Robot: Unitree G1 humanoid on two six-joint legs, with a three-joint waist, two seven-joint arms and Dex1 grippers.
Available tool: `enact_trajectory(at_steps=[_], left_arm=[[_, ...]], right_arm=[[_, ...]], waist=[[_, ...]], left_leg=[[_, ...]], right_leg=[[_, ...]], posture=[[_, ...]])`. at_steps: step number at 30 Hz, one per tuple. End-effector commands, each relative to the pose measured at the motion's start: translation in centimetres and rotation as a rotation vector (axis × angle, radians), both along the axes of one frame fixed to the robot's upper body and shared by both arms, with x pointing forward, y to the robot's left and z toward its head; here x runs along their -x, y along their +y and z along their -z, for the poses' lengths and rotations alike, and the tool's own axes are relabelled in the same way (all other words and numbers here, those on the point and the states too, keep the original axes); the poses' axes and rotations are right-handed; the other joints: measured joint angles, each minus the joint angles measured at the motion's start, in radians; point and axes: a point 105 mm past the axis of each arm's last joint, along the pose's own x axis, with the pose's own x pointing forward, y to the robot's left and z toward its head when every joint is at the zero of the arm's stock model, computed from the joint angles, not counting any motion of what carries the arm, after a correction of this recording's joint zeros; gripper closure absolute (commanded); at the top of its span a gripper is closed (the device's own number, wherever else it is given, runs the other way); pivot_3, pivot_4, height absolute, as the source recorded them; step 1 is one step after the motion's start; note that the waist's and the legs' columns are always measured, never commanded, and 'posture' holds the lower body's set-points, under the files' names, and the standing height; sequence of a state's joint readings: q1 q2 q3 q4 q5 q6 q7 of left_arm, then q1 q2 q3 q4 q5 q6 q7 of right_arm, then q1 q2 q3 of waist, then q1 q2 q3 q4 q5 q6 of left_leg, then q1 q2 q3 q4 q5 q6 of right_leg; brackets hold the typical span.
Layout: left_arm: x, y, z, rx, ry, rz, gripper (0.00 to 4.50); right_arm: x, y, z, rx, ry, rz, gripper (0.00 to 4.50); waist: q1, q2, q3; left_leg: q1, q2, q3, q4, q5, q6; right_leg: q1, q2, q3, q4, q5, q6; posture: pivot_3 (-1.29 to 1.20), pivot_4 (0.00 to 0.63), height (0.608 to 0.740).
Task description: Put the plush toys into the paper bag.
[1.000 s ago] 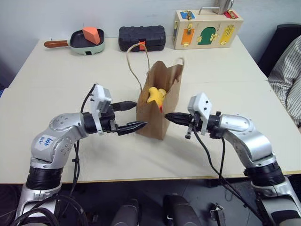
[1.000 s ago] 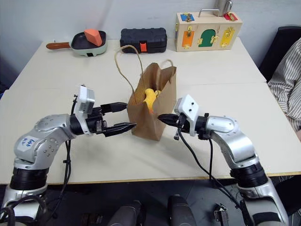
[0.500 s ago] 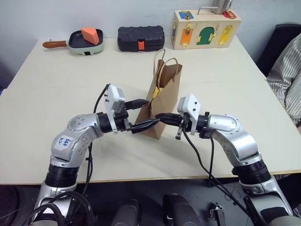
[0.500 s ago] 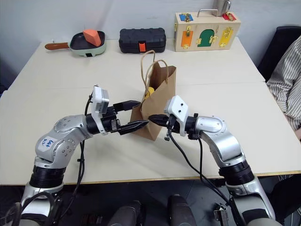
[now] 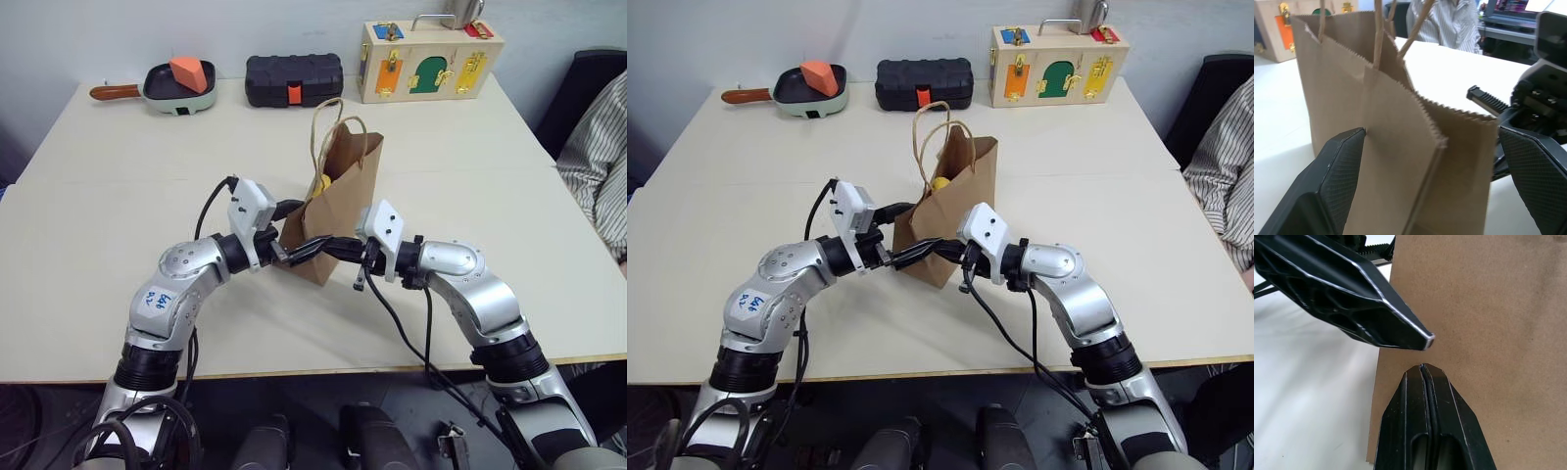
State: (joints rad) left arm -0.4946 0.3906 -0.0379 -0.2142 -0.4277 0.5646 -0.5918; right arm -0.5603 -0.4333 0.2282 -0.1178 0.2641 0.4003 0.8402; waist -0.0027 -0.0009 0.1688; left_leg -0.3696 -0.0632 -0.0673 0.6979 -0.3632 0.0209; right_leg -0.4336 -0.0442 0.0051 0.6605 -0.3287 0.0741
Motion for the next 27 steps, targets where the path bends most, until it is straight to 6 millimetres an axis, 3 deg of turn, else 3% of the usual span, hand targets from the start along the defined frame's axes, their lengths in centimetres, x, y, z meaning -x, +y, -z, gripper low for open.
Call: enact_trajectory(at_steps=[1,7,14,17,21,24,27], left_arm=[[-0.5,0.3,-0.1,0.008,0.008,-0.044,0.40],[-0.7,0.4,0.6,-0.009,0.031,-0.055,2.19],[-1.2,0.6,0.0,0.034,0.034,-0.056,4.38],[-1.2,0.9,-0.9,0.066,0.021,-0.022,4.47],[1.1,0.7,-3.5,0.110,-0.065,0.243,4.47],[2.4,1.1,-3.7,0.003,-0.084,0.442,4.50],[2.0,1.8,-3.6,-0.103,-0.098,0.537,4.50]], right_arm=[[0.2,0.3,-1.2,-0.025,-0.046,-0.013,4.50],[0.3,0.2,-1.3,-0.026,-0.052,-0.014,4.50],[0.7,-0.8,-1.9,-0.030,-0.071,-0.005,4.50],[1.7,-2.2,-3.0,-0.042,-0.093,0.001,4.50],[3.9,-5.9,-5.2,-0.050,-0.120,0.036,4.50],[6.9,-9.8,-6.4,-0.027,-0.075,0.038,3.89],[10.0,-12.8,-7.5,0.019,-0.006,0.042,2.81]], waist=[[0.000,0.000,0.000],[0.000,0.000,0.000],[0.002,0.000,0.000],[0.003,0.000,0.000],[0.005,0.000,0.000],[0.013,0.000,0.000],[0.026,0.000,0.000]], left_leg=[[0.000,0.000,0.000,0.000,0.000,0.000],[0.000,0.000,0.000,0.000,0.000,0.000],[0.000,0.000,0.000,0.000,0.000,0.000],[0.000,0.000,-0.001,0.000,0.000,0.000],[-0.001,0.000,-0.001,0.000,0.000,0.000],[-0.002,0.000,-0.002,0.000,0.000,0.000],[-0.001,0.000,-0.002,0.000,0.000,0.000]], right_leg=[[0.000,0.000,0.000,0.000,0.000,0.000],[0.000,0.000,0.000,0.000,0.000,0.000],[0.000,0.000,0.000,0.000,0.000,0.000],[0.000,0.000,0.000,0.000,0.000,0.000],[0.000,0.000,-0.001,-0.001,0.000,0.000],[0.001,0.000,-0.002,-0.002,0.000,0.000],[0.003,0.000,-0.002,-0.003,0.000,0.000]], posture=[[0.00,0.150,0.740],[0.00,0.150,0.740],[0.00,0.150,0.740],[0.00,0.150,0.740],[0.00,0.150,0.740],[0.00,0.150,0.740],[0.00,0.150,0.740]])
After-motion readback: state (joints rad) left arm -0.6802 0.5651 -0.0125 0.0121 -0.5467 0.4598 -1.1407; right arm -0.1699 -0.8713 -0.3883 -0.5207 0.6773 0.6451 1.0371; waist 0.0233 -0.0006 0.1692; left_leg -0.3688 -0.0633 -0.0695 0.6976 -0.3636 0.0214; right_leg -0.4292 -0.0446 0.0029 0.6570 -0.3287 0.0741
